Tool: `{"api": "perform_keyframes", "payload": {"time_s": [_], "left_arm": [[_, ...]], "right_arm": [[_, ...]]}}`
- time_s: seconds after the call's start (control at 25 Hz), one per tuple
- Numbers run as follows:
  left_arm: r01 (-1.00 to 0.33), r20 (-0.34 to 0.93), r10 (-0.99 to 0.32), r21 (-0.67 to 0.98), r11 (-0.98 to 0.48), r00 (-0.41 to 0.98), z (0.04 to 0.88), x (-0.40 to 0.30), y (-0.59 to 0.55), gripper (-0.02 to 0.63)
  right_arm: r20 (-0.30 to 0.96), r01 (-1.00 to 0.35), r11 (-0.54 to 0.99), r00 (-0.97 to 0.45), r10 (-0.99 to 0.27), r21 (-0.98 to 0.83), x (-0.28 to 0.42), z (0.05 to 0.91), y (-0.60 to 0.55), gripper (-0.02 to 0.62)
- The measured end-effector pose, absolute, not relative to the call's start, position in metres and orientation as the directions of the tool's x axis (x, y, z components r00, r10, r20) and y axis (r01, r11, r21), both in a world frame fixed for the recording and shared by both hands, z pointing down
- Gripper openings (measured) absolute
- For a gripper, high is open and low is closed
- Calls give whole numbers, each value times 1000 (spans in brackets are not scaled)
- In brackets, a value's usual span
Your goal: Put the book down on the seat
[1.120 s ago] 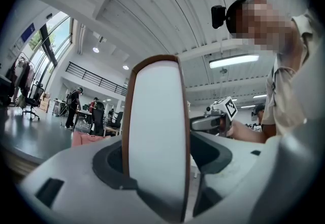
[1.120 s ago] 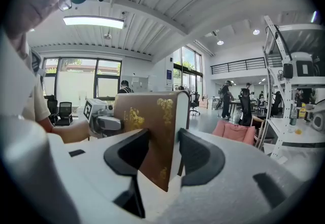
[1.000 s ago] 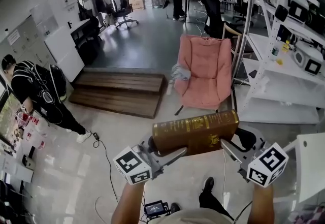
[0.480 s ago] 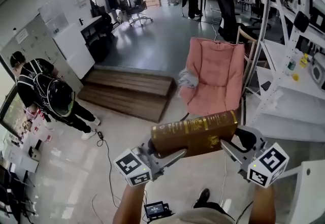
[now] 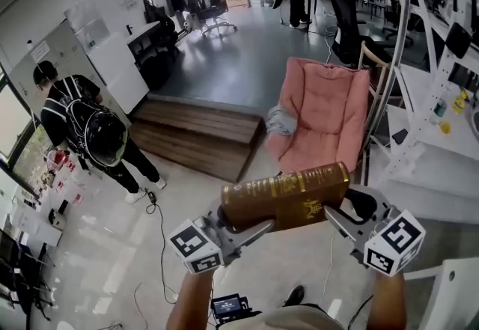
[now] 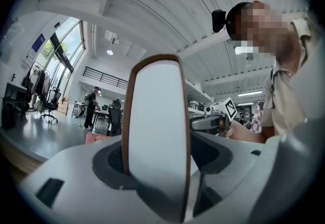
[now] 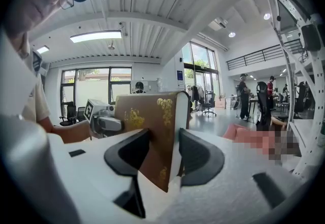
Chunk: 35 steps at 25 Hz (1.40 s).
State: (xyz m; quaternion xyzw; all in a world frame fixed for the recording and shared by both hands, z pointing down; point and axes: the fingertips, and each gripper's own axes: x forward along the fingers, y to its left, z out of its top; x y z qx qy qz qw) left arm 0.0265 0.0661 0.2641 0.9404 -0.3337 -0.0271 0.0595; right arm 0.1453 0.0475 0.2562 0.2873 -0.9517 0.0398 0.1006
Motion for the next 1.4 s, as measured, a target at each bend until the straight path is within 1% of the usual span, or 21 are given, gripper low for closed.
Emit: {"api": "perform_keyframes", "payload": {"time_s": [0.16, 0.4, 0.64, 0.88, 1.12, 1.4], "left_arm": [[-625, -1, -631, 128, -770, 776, 265, 39, 55, 307], [-620, 14, -623, 121, -775, 782, 266, 88, 3, 307], [-596, 24, -598, 122, -794, 801, 276, 92, -32, 307], [-538, 12, -542, 147, -830, 840, 296, 105, -97, 307], [-445, -18, -453, 152, -882, 891, 295, 92, -168, 307], [-382, -18, -389, 148, -912, 921, 295, 61, -244, 307]], "right_arm": [[207, -554, 832, -817, -537, -25, 158, 258, 36, 175], [194, -559, 828, -817, -543, -37, 207, 261, -15, 175], [206, -587, 808, -798, -567, -49, 211, 273, -45, 175], [233, -640, 767, -753, -616, -41, 225, 289, -102, 173], [254, -719, 695, -675, -692, -19, 211, 287, -161, 173], [263, -772, 636, -618, -741, -23, 180, 287, -228, 173]]}}
